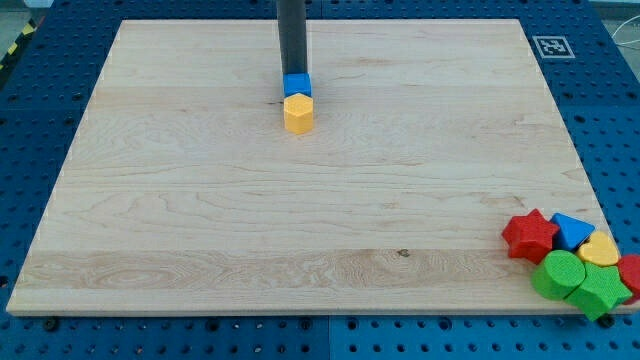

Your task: Push the group of blocks left a bit

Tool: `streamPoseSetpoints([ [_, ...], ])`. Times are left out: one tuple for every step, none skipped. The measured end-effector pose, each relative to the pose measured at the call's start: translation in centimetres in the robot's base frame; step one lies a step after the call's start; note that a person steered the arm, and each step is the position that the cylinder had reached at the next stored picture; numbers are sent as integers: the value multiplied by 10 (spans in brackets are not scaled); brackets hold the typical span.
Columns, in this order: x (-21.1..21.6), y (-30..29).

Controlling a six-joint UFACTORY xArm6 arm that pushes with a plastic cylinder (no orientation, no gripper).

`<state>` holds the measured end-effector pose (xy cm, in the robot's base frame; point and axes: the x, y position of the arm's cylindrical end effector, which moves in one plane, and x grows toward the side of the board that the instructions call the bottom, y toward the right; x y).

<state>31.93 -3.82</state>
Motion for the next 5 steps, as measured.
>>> streamPoseSetpoints([
  [1, -1],
  [-3, -32],
  [20, -76],
  [64, -82],
  [129, -60],
])
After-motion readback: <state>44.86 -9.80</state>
